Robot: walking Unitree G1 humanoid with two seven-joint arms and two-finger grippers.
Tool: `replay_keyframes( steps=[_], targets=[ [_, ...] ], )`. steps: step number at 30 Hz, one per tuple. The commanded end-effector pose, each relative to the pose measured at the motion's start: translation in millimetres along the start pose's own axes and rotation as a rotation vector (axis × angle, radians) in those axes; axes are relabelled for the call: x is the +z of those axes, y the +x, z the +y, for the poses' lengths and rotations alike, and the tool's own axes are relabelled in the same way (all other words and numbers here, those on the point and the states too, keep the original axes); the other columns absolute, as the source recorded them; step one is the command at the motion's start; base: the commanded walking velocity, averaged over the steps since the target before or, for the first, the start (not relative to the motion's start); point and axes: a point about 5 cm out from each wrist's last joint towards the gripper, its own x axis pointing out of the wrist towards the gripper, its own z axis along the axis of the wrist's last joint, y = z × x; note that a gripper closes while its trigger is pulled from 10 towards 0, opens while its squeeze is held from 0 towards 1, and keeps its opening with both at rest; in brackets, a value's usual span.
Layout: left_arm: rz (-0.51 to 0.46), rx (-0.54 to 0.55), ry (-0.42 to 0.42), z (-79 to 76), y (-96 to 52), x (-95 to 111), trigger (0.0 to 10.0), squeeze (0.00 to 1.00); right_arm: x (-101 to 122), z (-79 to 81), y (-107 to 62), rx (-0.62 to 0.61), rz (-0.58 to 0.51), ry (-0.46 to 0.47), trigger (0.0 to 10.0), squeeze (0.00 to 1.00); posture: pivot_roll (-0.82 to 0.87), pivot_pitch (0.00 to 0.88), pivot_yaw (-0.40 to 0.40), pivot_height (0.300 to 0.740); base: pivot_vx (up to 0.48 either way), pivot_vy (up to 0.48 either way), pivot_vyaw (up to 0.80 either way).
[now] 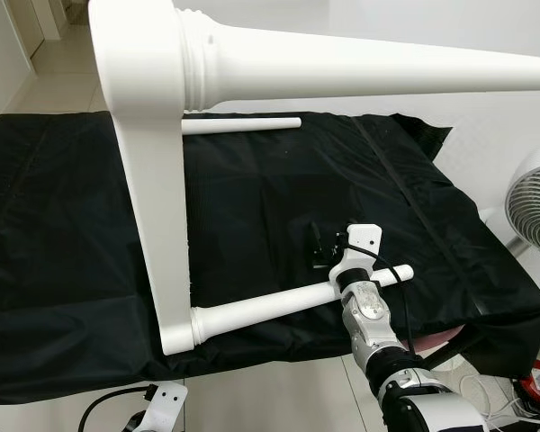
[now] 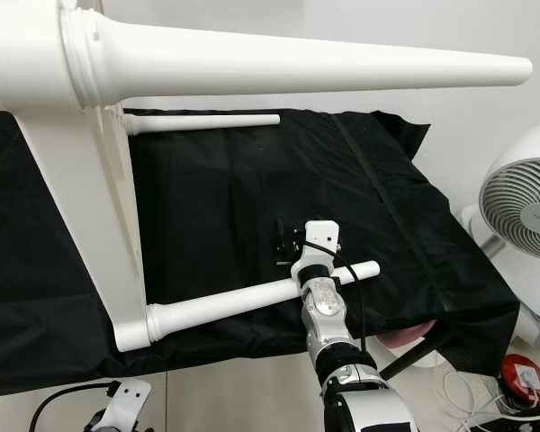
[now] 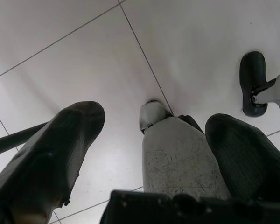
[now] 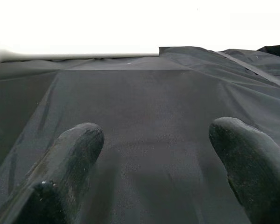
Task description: Building children table
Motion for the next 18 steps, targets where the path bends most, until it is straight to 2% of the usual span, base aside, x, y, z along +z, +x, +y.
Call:
replay_keyframes(
  steps=[1,18],
  targets=[
    [0.049,0.01,0.001,-7.1,-1.3,-12.4,10.0,0.0,-12.5,-4.3,-6.5,-0.024,0.07,0.006,10.0,0.0,0.03,0.0,-0.086,0.74,0.0,0.0,0.0],
    [0.057,-0.001,0.049,-10.6,-1.4,-14.0,10.0,0.0,-12.6,-2.7,-4.9,-0.041,0.069,0.004,10.0,0.0,0.04,0.0,-0.088,0.74,0.0,0.0,0.0]
  ],
)
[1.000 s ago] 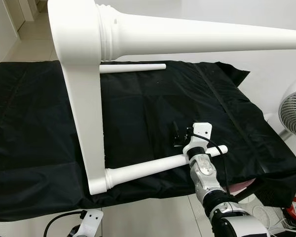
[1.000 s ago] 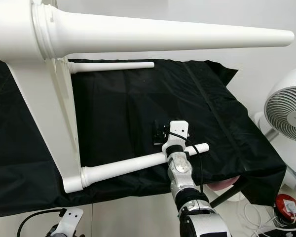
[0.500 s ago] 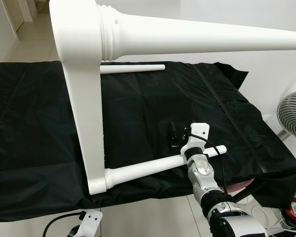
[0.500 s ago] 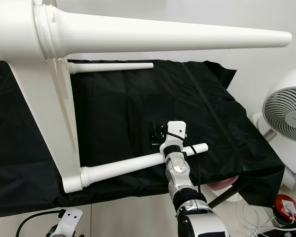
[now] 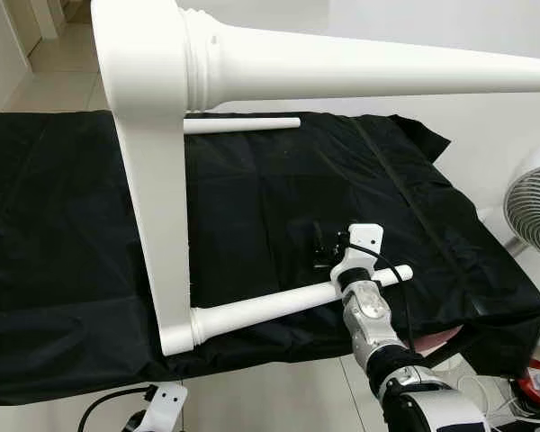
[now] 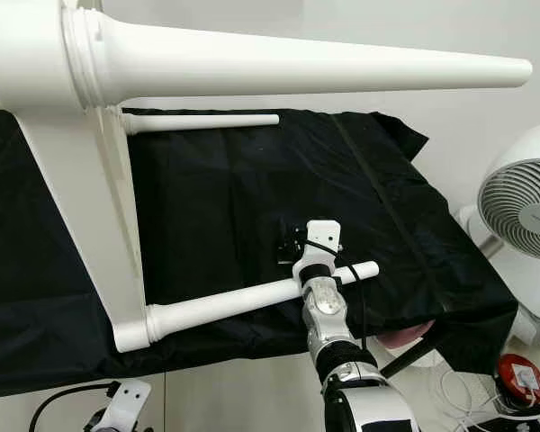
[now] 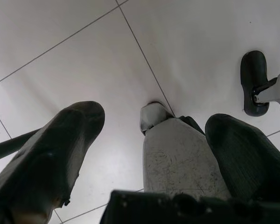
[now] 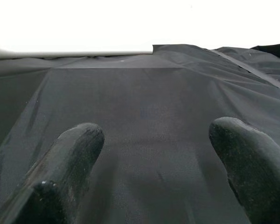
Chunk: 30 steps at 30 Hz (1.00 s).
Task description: Building children table
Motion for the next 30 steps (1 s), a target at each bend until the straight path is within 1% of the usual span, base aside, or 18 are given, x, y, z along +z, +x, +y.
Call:
replay_keyframes(
  steps=[1,11,30],
  targets=[
    [0.057,0.005,0.034,-8.2,-1.4,-13.5,10.0,0.0,-12.0,-0.9,-6.2,-0.016,0.061,0.005,10.0,0.0,0.04,0.0,-0.087,0.74,0.0,0.0,0.0],
    [0.05,0.003,0.044,-8.5,-0.7,-9.8,10.0,0.0,-10.0,5.5,-3.3,0.007,0.053,-0.001,10.0,0.0,0.04,0.0,-0.085,0.74,0.0,0.0,0.0],
    [0.055,0.004,0.035,-8.7,-0.9,-10.8,10.0,0.0,-7.7,1.7,-0.4,-0.007,0.049,-0.01,10.0,0.0,0.04,0.0,-0.093,0.74,0.0,0.0,0.0]
  ],
)
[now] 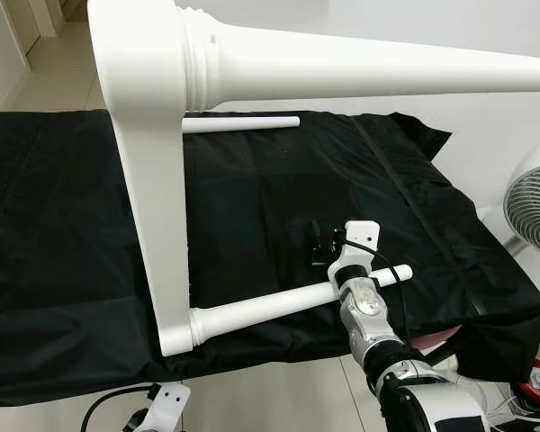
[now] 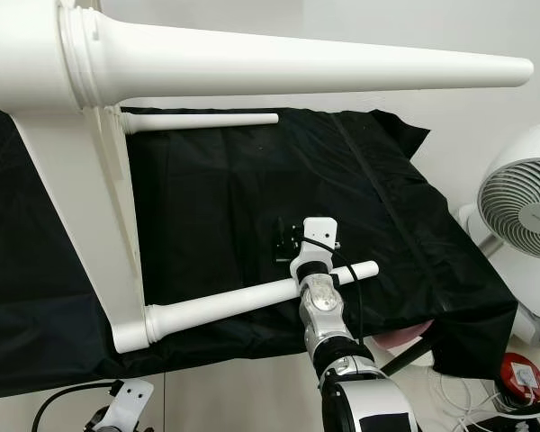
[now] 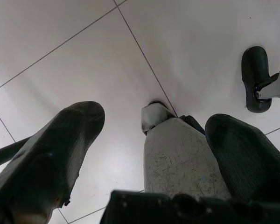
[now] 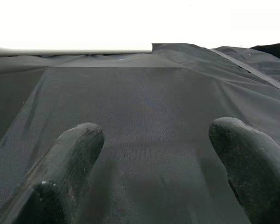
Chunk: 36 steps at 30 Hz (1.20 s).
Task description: Building children table
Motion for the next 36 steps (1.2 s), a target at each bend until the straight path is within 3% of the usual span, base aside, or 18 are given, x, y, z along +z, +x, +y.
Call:
replay_keyframes(
  steps=[1,36],
  targets=[
    [0.053,0.009,0.004,-7.3,-1.3,-13.1,10.0,0.0,-8.8,-3.3,-4.3,-0.017,0.046,0.003,10.0,0.0,0.04,0.0,-0.094,0.74,0.0,0.0,0.0],
    [0.038,0.009,-0.002,-6.2,-0.5,-7.5,10.0,0.0,-7.2,-2.9,-2.1,-0.018,0.043,-0.017,10.0,0.0,0.04,0.0,-0.099,0.74,0.0,0.0,0.0]
  ],
)
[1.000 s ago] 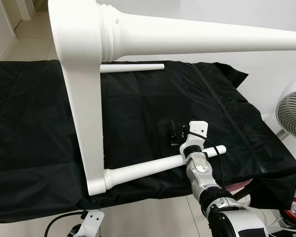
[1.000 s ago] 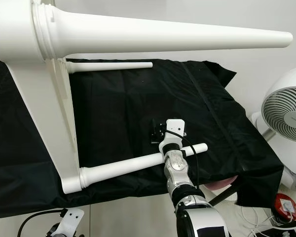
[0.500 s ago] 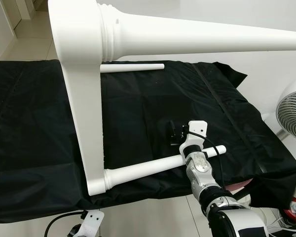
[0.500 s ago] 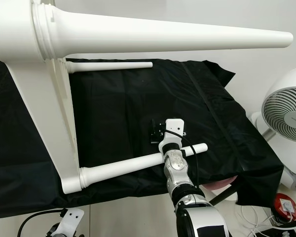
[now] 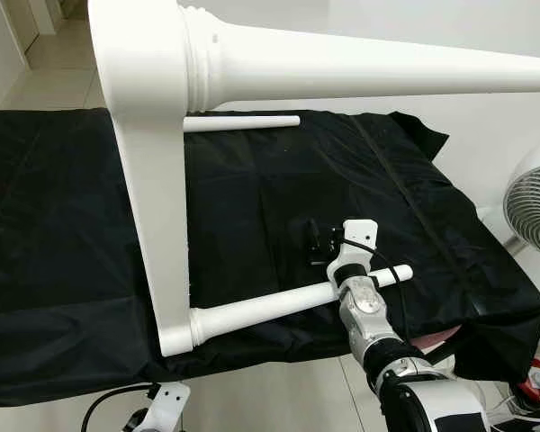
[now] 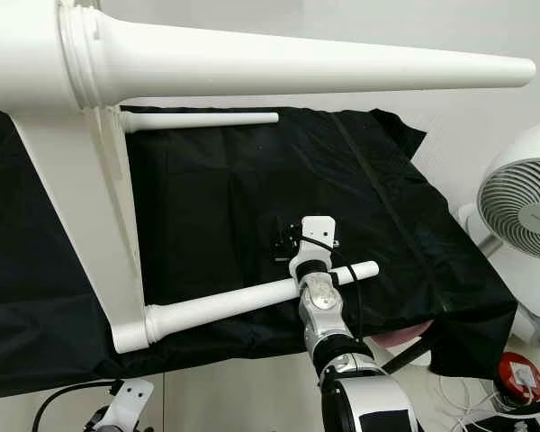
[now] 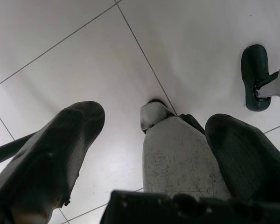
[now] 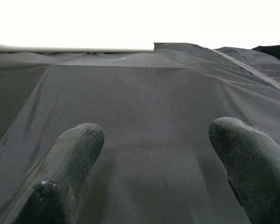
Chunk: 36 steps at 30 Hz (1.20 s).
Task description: Building children table
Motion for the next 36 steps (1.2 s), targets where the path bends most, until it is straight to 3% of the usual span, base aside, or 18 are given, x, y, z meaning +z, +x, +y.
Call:
replay_keyframes(
  steps=[1,36],
  targets=[
    [0.047,0.006,0.001,-7.2,-1.0,-11.0,10.0,0.0,-7.8,-3.3,-3.8,-0.013,0.042,-0.005,10.0,0.0,0.04,0.0,-0.1,0.74,0.0,0.0,0.0],
    [0.055,0.007,0.0,-7.6,-1.5,-14.2,10.0,0.0,-8.3,-1.0,-4.3,-0.009,0.041,-0.003,10.0,0.0,0.05,0.0,-0.1,0.74,0.0,0.0,0.0]
  ],
)
